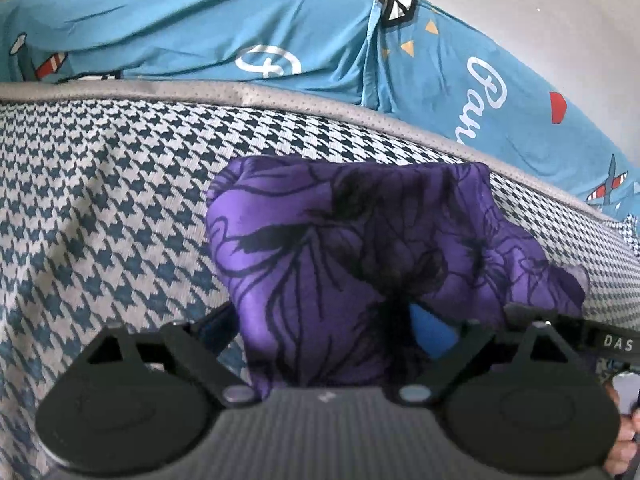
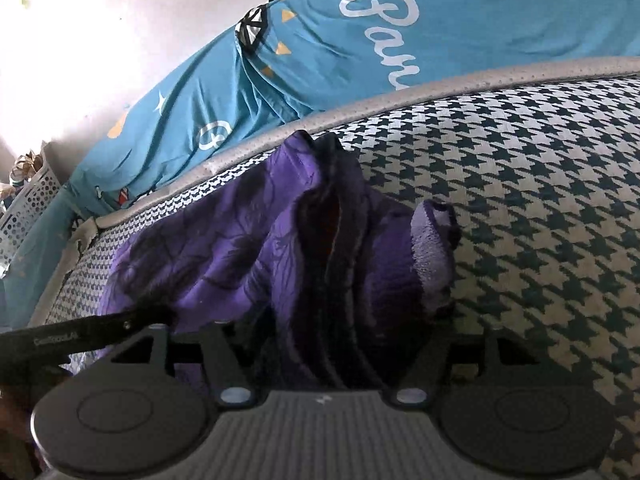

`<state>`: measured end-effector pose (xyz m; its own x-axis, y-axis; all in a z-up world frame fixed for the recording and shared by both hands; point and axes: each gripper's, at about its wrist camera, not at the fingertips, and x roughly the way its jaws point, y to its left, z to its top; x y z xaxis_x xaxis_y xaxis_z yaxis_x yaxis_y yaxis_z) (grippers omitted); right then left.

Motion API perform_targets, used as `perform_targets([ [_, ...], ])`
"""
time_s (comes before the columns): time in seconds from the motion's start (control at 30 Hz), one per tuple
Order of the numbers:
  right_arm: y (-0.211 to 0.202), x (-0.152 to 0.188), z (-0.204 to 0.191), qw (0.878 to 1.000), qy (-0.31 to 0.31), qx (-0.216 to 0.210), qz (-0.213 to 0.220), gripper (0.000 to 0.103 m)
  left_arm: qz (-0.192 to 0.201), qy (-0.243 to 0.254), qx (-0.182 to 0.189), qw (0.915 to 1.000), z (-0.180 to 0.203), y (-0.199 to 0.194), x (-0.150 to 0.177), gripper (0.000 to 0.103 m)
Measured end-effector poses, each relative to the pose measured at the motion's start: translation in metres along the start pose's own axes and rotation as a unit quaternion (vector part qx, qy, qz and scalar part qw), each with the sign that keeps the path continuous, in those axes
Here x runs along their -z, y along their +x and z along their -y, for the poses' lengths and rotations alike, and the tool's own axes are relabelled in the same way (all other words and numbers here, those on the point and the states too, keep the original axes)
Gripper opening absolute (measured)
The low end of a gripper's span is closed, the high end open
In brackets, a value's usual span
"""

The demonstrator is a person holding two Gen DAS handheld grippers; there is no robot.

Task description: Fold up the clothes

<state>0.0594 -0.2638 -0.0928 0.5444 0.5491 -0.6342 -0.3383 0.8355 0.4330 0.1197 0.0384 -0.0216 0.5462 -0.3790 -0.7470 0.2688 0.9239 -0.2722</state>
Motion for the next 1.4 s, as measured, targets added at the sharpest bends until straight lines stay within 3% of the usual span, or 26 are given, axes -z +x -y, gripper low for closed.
perform_targets([
  [0.03,0.001,0.0,-0.001,1.0,-0.002,-0.001,0.0,0.063,0.0,0.003,0.0,1.0,0.001,0.0,0.0,0.093],
  [0.1,0.002,0.0,-0.004,1.0,-0.01,-0.004,0.001,0.051,-0.001,0.011,-0.002,0.9999,0.005,0.001,0.0,0.092],
  [0.3,0.0,0.002,-0.023,0.998,-0.053,0.009,0.016,0.031,0.015,0.054,-0.021,0.9982,0.022,-0.004,0.004,0.073],
  [0.43,-0.006,0.003,-0.036,0.995,-0.08,0.03,0.041,0.026,0.036,0.069,-0.035,0.9964,0.028,-0.014,0.004,0.053],
  [0.53,-0.013,0.005,-0.048,0.992,-0.101,0.044,0.063,0.025,0.046,0.07,-0.044,0.9955,0.031,-0.022,0.003,0.045],
  [1.0,-0.025,0.019,-0.107,0.972,-0.19,0.058,0.123,0.025,0.084,0.085,-0.095,0.9883,0.026,-0.058,0.002,0.043],
  [1.4,-0.022,0.024,-0.144,0.971,-0.192,0.047,0.136,0.025,0.107,0.077,-0.119,0.9842,0.002,-0.091,-0.001,0.043],
])
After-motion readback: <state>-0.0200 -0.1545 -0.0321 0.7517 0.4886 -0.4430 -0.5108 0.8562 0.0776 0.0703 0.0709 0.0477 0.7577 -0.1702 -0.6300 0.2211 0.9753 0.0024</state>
